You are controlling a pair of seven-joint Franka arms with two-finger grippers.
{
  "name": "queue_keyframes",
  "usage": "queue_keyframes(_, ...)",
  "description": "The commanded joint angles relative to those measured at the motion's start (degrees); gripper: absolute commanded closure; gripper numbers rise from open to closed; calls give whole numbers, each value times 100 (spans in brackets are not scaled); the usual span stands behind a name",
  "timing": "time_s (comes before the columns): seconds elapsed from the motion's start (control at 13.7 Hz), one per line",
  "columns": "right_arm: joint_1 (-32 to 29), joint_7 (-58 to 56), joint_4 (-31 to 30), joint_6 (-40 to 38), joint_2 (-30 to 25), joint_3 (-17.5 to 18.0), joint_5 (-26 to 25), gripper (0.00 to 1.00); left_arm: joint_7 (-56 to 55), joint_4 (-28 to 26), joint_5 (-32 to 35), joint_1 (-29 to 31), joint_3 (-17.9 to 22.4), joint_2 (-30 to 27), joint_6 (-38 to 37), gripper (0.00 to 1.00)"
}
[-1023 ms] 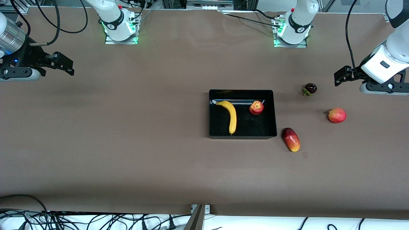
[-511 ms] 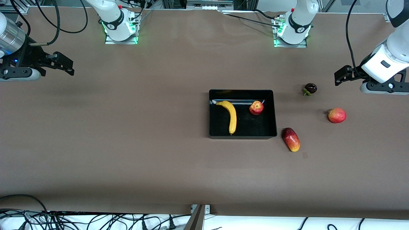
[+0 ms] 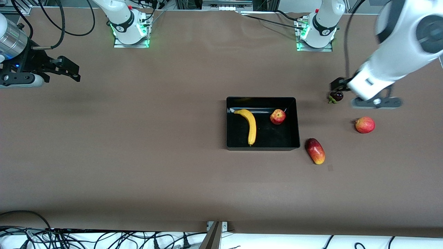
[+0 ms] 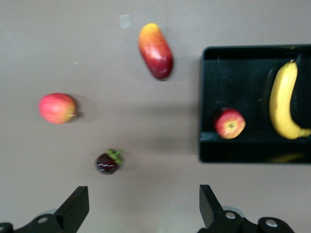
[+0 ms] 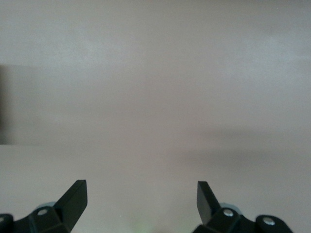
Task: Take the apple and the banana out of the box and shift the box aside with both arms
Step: 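Reach the left gripper into the tray and grasp the small apple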
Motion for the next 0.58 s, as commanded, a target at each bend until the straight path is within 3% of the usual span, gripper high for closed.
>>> queue_keyframes(0.0, -53, 38, 103, -68, 41, 51, -36, 0, -1391, 104, -28, -11, -492, 487, 421, 0)
queue_keyframes(0.22, -53, 38, 103, -68, 41, 51, -36, 0, -3403, 69, 33, -29, -1072, 1066, 1150, 0)
queue_keyframes(0.51, -53, 38, 103, -68, 41, 51, -36, 0, -4612, -193, 77, -406, -1127, 1630, 1705, 0)
